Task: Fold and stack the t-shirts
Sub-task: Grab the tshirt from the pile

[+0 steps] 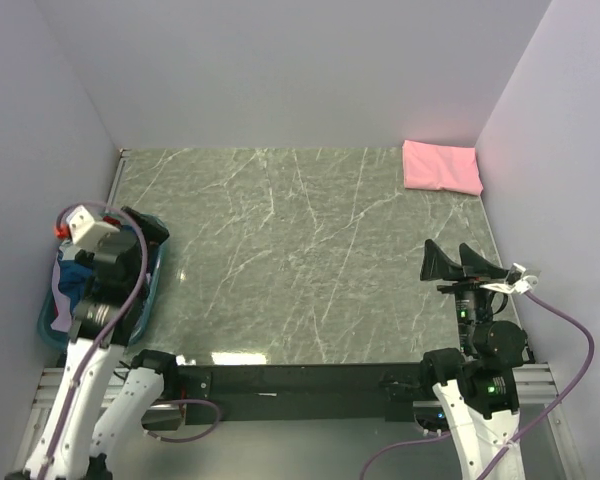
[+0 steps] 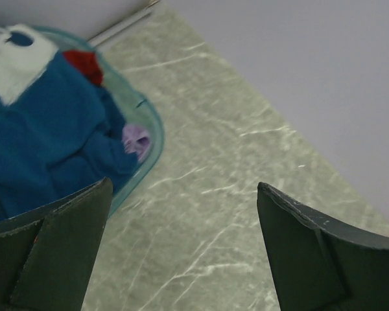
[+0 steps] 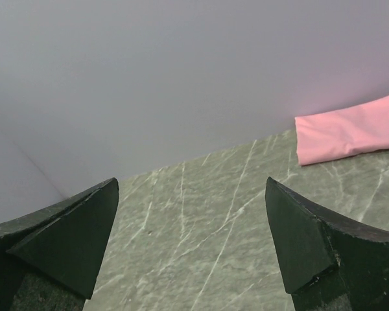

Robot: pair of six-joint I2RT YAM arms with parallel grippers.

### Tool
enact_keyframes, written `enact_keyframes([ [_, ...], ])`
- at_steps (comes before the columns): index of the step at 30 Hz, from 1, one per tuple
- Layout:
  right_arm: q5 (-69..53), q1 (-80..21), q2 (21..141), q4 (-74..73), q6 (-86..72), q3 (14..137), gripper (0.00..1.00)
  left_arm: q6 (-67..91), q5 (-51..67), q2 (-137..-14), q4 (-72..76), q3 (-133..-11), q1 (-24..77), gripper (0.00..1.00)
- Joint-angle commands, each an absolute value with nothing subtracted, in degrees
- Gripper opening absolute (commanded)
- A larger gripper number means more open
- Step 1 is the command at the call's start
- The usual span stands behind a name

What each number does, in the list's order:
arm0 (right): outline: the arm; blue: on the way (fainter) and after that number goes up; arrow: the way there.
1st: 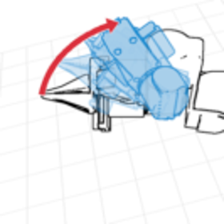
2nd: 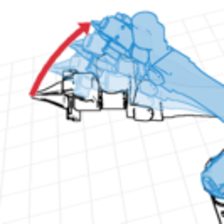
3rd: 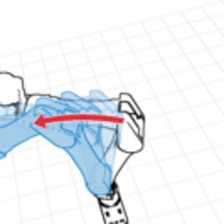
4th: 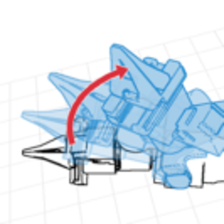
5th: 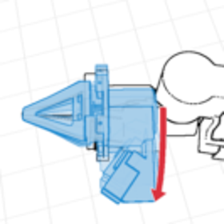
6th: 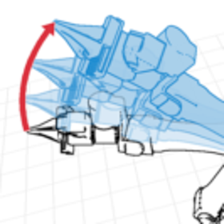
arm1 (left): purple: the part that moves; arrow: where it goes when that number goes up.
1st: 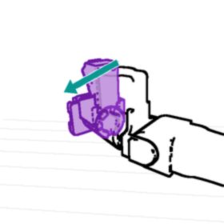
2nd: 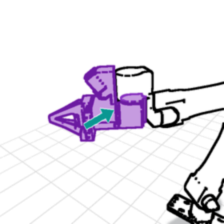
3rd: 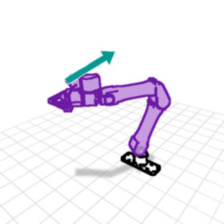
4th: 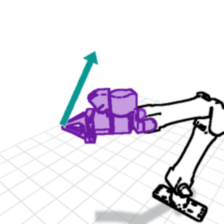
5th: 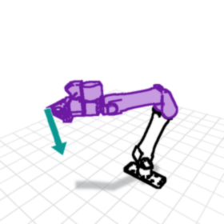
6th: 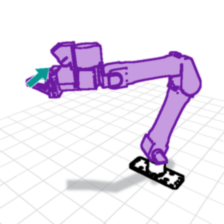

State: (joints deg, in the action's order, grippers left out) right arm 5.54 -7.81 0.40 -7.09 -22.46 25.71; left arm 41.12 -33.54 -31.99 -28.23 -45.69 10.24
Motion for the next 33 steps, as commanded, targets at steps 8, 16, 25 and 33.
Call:
enact_keyframes([
  [8, 6.77, -10.63, -0.18, -5.54, -23.12, 25.14, 1.0, 55.29, -41.32, -57.45, -51.95, -61.61, 4.06, 0.99],
  [16, 6.15, -11.78, -0.18, -7.38, -21.45, 26.28, 1.0, 51.95, -40.53, -63.8, -48.26, -61.26, -10.88, 1.0],
  [25, 5.71, -11.87, 1.76, -9.05, -21.53, 26.89, 1.0, 54.75, -37.35, -68.99, -42.72, -53.79, -16.96, 0.91],
  [33, 10.97, -11.95, 4.13, -15.28, -23.8, 31.19, 1.0, 52.48, -37.62, -69.08, -45.43, -59.66, -16.88, 0.11],
])
